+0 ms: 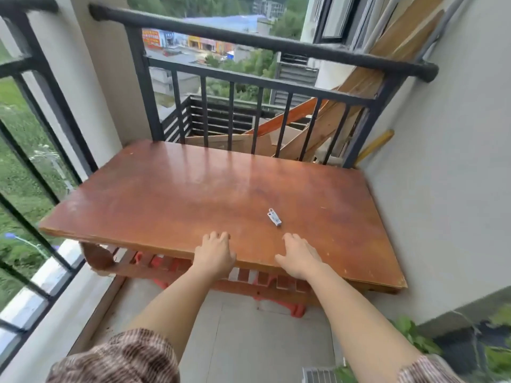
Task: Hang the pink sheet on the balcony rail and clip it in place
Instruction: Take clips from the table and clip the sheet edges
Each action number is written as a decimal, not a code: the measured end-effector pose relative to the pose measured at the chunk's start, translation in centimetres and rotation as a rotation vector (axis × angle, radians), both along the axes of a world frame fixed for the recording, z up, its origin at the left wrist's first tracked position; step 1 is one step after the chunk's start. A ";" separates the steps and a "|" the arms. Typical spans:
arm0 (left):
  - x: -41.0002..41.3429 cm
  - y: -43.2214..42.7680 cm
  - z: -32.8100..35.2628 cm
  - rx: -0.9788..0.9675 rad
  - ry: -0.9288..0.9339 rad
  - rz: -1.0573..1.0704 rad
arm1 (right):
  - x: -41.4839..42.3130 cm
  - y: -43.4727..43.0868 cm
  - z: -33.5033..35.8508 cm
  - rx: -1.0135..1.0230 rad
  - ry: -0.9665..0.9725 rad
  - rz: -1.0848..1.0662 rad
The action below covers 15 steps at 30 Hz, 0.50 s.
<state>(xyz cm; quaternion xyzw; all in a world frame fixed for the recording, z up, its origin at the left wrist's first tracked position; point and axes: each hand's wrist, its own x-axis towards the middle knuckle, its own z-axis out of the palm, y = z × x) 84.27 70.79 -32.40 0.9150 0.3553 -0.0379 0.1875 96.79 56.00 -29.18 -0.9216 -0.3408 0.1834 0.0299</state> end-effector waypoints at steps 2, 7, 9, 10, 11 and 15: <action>2.2 1.4 -1.9 -0.036 0.022 0.005 | 2.8 1.6 -1.7 -0.036 0.032 -0.005; 7.3 4.2 -6.7 -0.155 0.049 0.080 | 9.6 5.6 -6.3 -0.120 0.076 0.003; 9.1 5.4 -8.7 -0.187 0.056 0.134 | 12.4 7.3 -8.2 -0.133 0.076 0.013; 10.1 5.9 -9.7 -0.197 0.061 0.163 | 13.8 8.2 -9.2 -0.133 0.075 0.020; 10.9 6.4 -10.7 -0.210 0.071 0.190 | 15.1 9.0 -10.1 -0.132 0.081 0.020; 13.4 7.8 -13.9 -0.244 0.096 0.275 | 19.2 11.6 -13.4 -0.093 0.121 -0.024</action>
